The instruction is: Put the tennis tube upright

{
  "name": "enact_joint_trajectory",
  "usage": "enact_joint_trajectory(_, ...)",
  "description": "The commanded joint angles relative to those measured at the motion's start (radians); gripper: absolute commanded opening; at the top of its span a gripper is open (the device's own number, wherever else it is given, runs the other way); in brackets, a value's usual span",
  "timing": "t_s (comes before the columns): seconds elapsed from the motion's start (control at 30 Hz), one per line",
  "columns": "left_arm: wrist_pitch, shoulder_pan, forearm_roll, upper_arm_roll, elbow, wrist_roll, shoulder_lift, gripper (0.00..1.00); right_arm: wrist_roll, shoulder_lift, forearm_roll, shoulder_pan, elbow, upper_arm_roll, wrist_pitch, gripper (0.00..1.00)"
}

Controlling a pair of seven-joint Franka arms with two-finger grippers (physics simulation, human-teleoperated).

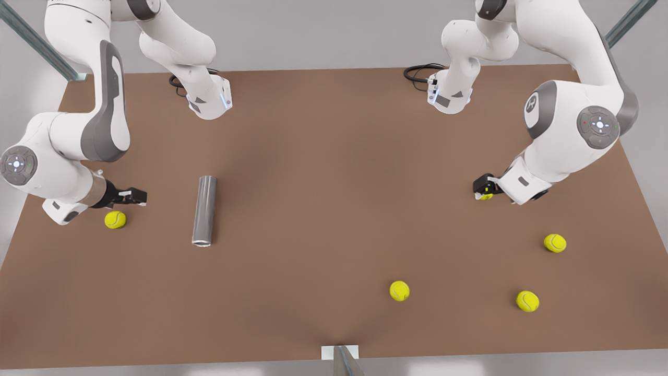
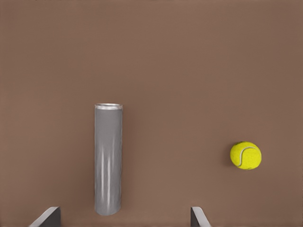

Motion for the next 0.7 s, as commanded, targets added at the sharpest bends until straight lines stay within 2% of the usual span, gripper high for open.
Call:
enact_joint_trajectory(0.0, 0.0, 0.0, 0.004, 0.0, 0.0, 0.0, -0.001, 0.99, 0.001, 0.0, 0.0, -0.003, 0.0, 0.0, 0.0, 1.0)
enact_joint_trajectory(0.1, 0.0, -0.004, 0.001, -0.001, 0.0, -0.005, -0.001, 0.99, -0.001, 0.009, 0.0, -0.001, 0.002, 0.0, 0.002, 1.0)
enact_joint_trajectory(0.17, 0.057, -0.066, -0.037, -0.003, 0.003, -0.095, 0.031, 0.99, 0.001, 0.034, 0.0, 0.007, 0.002, 0.015, 0.0, 1.0)
enact_joint_trajectory(0.23, 0.092, -0.057, -0.278, 0.0, 0.038, -0.12, 0.103, 0.99, 0.005, 0.086, -0.002, 0.008, 0.0, 0.06, 0.013, 1.0)
enact_joint_trajectory(0.33, 0.124, -0.026, -0.367, 0.003, 0.038, -0.11, 0.153, 0.99, 0.002, 0.163, -0.029, 0.007, -0.018, 0.061, 0.02, 1.0)
enact_joint_trajectory(0.5, 0.123, 0.0, -0.376, 0.005, 0.028, -0.107, 0.163, 0.99, 0.034, 0.189, -0.029, 0.062, -0.187, 0.06, 0.289, 1.0)
enact_joint_trajectory(0.57, 0.118, 0.0, -0.376, 0.005, 0.028, -0.109, 0.162, 0.99, 0.059, 0.149, -0.025, 0.096, -0.294, 0.06, 0.357, 1.0)
enact_joint_trajectory(0.6, 0.123, -0.001, -0.37, 0.005, 0.028, -0.107, 0.165, 0.99, 0.099, 0.074, -0.023, 0.102, -0.428, 0.061, 0.477, 1.0)
enact_joint_trajectory(0.67, 0.124, -0.001, -0.365, 0.005, 0.031, -0.109, 0.174, 0.99, 0.098, 0.019, -0.017, 0.096, -0.501, 0.072, 0.496, 1.0)
